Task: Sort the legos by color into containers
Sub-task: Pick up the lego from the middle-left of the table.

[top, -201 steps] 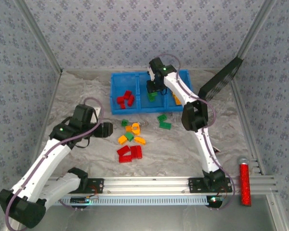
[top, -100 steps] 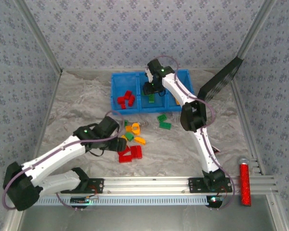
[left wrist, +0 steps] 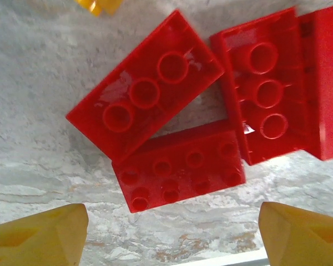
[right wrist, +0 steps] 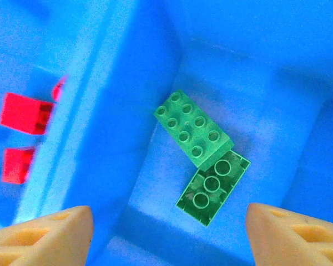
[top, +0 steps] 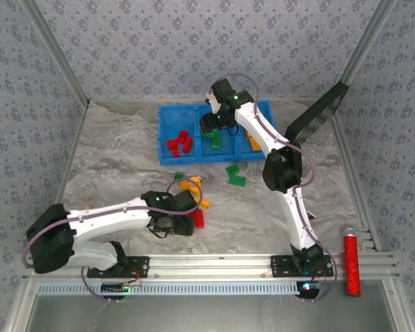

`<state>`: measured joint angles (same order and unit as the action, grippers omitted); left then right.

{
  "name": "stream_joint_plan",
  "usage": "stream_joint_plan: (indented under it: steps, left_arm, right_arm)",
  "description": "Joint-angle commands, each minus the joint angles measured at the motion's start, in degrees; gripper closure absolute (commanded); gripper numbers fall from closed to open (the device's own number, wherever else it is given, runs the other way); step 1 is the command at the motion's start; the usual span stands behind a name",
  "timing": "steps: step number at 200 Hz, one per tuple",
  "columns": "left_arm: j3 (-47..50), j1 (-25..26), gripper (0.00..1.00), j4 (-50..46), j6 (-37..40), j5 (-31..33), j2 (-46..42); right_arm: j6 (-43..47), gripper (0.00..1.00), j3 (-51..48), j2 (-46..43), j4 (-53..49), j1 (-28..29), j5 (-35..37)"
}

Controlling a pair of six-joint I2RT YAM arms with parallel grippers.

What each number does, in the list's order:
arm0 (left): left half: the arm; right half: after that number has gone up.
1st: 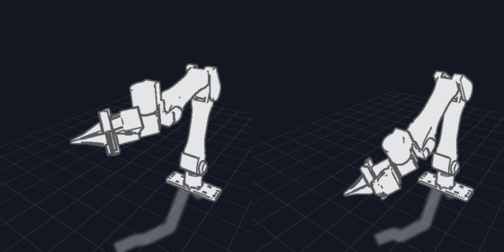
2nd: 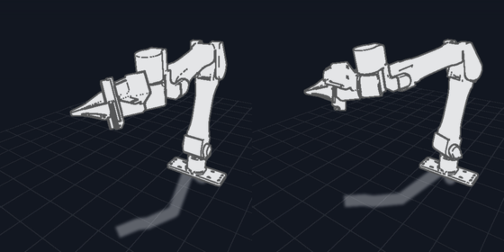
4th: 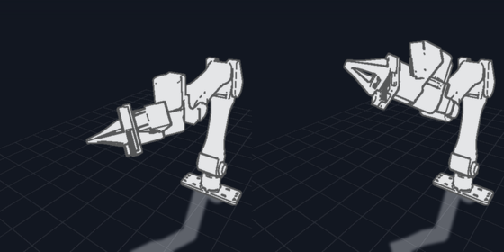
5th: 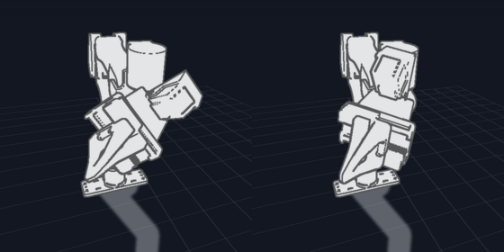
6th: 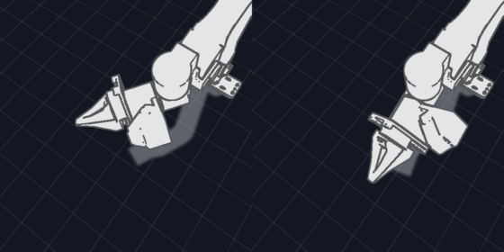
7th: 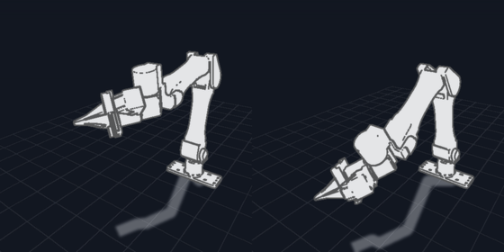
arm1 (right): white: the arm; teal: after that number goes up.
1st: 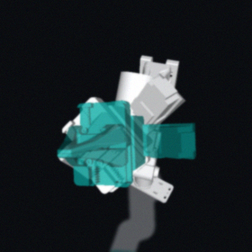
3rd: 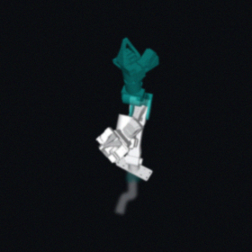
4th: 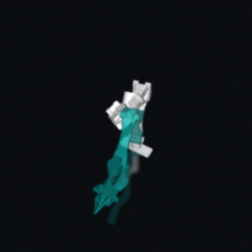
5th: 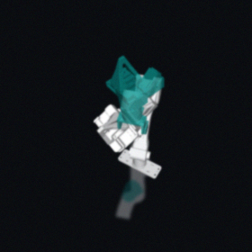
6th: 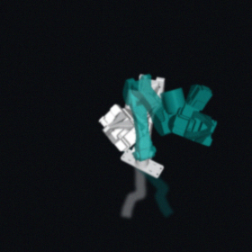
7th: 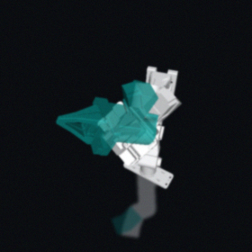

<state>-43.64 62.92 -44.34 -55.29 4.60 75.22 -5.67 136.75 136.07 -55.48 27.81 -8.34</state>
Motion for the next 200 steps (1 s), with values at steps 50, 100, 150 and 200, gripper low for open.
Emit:
stream_joint_plan:
  steps: [50, 100, 150, 200]
  left_arm:
    - [-3.3, 3.7, 0.18, 3.1, -7.4, 2.7, 12.0]
    - [-3.5, 3.3, 0.17, 2.9, -7.9, 5.5, 13.6]
    - [-1.1, 1.0, 0.18, 3.3, -7.9, 10.5, 10.3]
    - [0.2, -1.8, 0.19, 7.8, -5.1, 10.5, 8.8]
  right_arm:
    - [3.4, 0.23, -7.6, -9.9, 1.4, 0.7, -2.2]
    - [3.7, 0.23, -14.3, -13.9, 3.9, 1.0, -2.3]
    - [3.7, 0.23, -18.6, -15.3, 5.6, 1.5, -1.9]
    - [3.2, 0.23, -18.3, -14.3, 5.2, 2.0, -1.8]
